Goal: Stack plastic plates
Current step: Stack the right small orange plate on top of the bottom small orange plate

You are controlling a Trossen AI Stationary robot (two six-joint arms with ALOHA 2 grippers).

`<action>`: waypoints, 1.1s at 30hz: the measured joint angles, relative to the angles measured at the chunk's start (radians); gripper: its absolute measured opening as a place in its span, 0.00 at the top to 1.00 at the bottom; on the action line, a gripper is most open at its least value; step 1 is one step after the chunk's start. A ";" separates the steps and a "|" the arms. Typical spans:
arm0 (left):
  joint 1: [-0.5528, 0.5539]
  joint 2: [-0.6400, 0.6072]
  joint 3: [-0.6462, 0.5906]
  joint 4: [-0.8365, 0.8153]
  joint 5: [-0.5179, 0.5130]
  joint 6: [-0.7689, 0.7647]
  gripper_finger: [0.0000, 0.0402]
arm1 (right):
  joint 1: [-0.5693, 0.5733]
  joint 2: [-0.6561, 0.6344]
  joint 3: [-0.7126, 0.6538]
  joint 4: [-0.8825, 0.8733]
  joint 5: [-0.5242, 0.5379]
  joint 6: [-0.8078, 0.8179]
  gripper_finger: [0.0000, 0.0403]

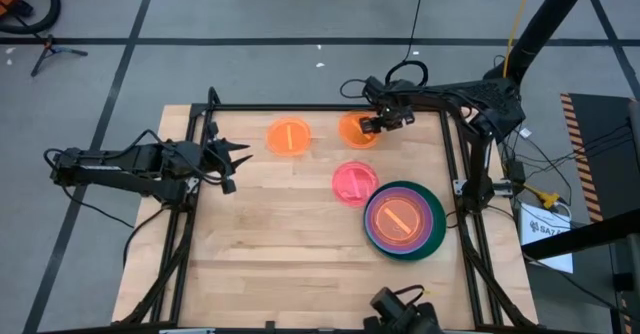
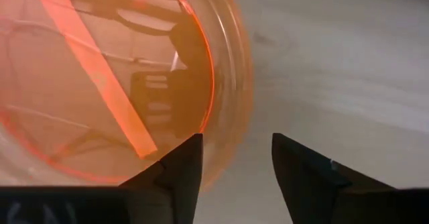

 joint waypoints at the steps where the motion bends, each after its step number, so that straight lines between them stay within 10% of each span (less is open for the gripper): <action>1: 0.000 0.000 0.000 -0.004 0.000 0.000 0.69 | 0.000 0.008 0.000 0.006 0.000 0.000 0.58; 19: 0.000 0.000 0.000 -0.022 0.000 -0.010 0.69 | 0.003 0.037 0.000 0.098 -0.070 -0.006 0.59; 33: 0.000 0.000 0.000 -0.021 0.000 -0.010 0.69 | 0.044 0.039 -0.001 0.169 -0.080 0.014 0.80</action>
